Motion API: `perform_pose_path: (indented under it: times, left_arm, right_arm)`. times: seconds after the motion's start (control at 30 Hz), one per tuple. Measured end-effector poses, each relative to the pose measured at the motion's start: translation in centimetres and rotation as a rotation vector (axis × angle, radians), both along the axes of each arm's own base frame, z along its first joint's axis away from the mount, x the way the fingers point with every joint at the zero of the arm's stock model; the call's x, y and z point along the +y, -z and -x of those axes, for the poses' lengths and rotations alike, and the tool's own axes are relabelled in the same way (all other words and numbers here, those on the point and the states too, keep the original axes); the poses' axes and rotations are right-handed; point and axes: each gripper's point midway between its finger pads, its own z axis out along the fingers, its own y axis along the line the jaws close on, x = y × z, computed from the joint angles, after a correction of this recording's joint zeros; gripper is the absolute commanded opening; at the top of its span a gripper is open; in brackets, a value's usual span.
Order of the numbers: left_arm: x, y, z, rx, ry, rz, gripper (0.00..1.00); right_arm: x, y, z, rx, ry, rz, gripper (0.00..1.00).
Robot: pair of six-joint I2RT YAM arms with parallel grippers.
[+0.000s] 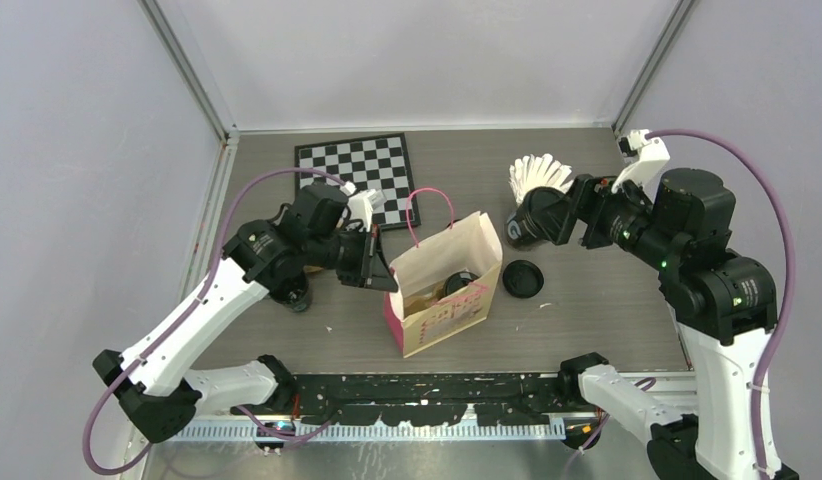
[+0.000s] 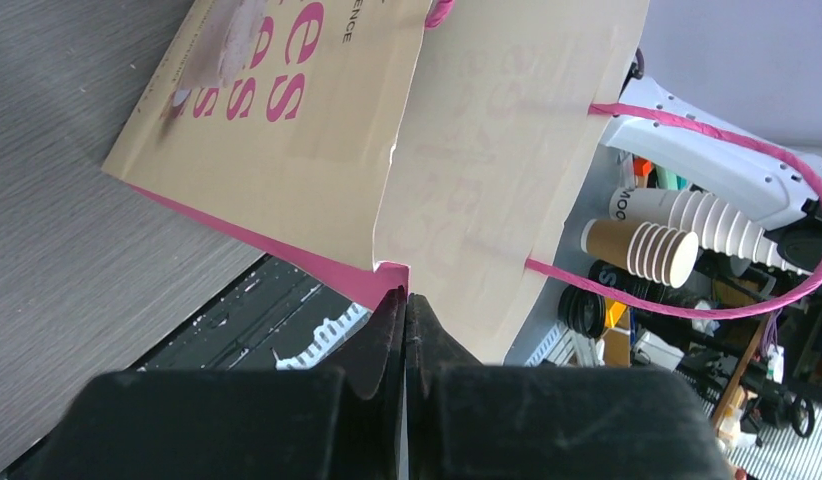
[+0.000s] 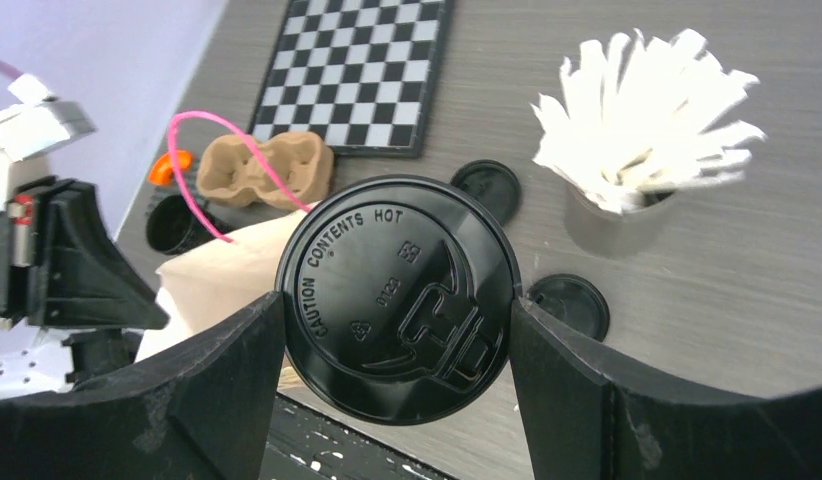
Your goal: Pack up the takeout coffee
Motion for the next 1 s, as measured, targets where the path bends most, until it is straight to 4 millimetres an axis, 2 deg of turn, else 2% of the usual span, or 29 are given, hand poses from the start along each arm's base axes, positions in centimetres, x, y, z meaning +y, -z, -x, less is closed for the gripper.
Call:
perform_pose_path:
  times: [0.23,0.43,0.63,0.83,0.9,1.0]
  left_arm:
    - [-0.3,-0.4,-0.1,0.007,0.029,0.034,0.00]
    - [-0.6,-1.0,-0.7,-0.001,0.027,0.075,0.00]
    - [-0.8,-0.8,-1.1,-0.001,0.029,0.094,0.00]
    - [-0.4,-0.4,-2.2,-0.008,0.006,0.084,0.01]
    - [-0.3,-0.1,-2.8,-0.008,-0.003,0.076,0.01]
    - [-0.1,0.0,-3.6,-0.013,-0.019,0.069,0.02]
  right_arm:
    - [2.7,-2.1,-0.7,-0.087,-0.152,-0.053,0.63]
    - [4.5,-1.6,-0.4,-0.090,-0.264,-0.074,0.63]
    - [6.0,0.1,-0.3,-0.049,-0.325,-0.045,0.63]
    - [10.0,2.8,0.8,-0.001,-0.470,0.104,0.63]
    - [10.9,3.9,0.4,0.020,-0.490,0.157,0.63]
    - [10.9,5.4,-0.1,0.048,-0.483,0.231,0.63]
